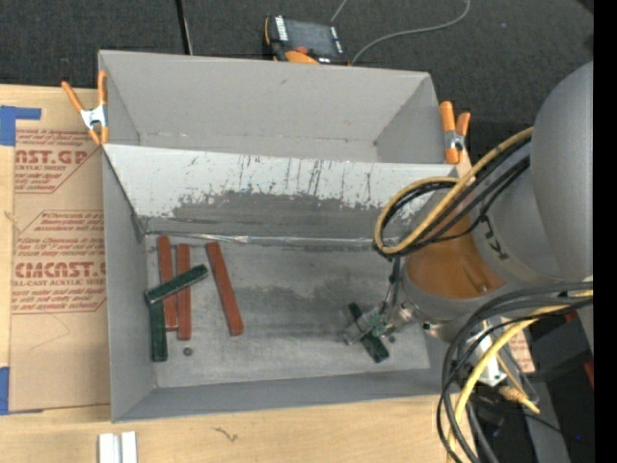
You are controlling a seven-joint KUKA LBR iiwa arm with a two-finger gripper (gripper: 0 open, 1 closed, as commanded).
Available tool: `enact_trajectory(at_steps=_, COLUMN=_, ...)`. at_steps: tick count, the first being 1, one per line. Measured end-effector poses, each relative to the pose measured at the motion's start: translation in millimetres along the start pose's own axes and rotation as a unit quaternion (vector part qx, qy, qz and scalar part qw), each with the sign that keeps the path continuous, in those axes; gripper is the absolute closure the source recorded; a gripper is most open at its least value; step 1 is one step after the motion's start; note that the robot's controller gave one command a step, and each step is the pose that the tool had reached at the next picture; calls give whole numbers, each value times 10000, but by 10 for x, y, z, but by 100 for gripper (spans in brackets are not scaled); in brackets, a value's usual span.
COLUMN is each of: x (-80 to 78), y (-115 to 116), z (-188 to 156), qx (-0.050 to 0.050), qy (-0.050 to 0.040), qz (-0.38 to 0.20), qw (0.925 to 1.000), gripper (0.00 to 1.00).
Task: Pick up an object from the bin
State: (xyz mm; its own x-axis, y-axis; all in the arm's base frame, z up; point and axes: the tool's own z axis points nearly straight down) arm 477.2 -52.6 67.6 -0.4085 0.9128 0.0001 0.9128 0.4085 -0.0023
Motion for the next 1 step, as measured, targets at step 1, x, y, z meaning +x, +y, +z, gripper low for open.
enact_trajectory(at_steps=1, x=-7, y=12, z=-940, qx=-37, qy=-16, qz=-7, qw=10000, gripper=100)
